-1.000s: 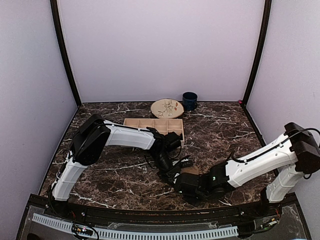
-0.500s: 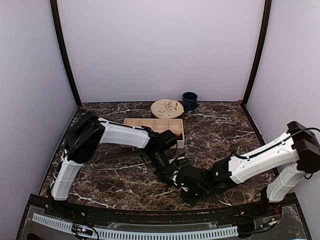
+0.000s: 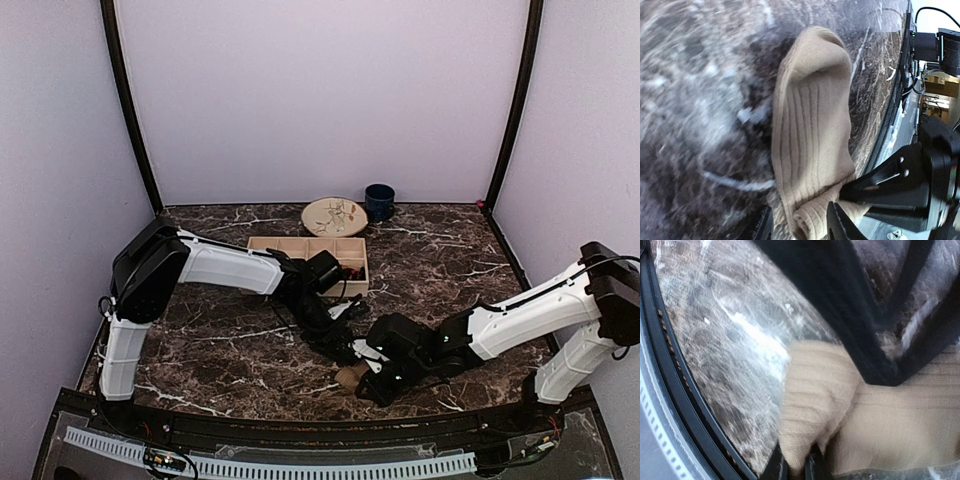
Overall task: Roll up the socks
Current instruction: Roll the sock at the center of the board.
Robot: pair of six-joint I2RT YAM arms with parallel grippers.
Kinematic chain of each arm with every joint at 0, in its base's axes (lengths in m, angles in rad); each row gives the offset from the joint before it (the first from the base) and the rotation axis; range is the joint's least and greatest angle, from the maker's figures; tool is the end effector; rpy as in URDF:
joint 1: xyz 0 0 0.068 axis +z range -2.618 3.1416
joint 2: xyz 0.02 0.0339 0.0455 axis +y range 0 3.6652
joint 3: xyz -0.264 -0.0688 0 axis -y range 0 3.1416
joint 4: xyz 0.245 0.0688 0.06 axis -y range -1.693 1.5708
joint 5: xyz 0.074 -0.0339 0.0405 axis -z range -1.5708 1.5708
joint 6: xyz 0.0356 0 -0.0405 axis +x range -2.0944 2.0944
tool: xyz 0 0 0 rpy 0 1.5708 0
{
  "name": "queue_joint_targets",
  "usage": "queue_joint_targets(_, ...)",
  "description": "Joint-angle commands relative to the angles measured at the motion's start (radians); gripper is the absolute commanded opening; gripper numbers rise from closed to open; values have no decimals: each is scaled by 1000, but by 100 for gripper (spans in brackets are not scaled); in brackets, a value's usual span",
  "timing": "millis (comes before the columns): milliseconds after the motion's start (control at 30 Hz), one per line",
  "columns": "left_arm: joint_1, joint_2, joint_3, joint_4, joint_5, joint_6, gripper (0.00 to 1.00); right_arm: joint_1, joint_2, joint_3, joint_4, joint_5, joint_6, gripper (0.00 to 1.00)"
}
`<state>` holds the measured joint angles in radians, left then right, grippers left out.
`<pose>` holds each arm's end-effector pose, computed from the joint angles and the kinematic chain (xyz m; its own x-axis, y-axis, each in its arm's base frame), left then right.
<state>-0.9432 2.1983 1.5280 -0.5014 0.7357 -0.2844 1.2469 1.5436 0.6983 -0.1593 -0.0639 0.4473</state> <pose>0.2410 -0.3728 0.1295 -0.7307 0.6530 -0.1995 0.5712 0.4245 -0.7026 0.0866 0.2652 0.1415 -0.6561 -0.5980 -0.4603 -0.7466 0.6031 0.2806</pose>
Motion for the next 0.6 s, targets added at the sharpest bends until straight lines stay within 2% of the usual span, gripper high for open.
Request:
queue_joint_targets(0,6,-42,-67,-17,-133,-3,40,-34,5,-67,-31,-62,125,7)
queue_joint_targets(567,6,-188,-190,54,-177,-6,41,-100,31,-179,195,-275,344,7)
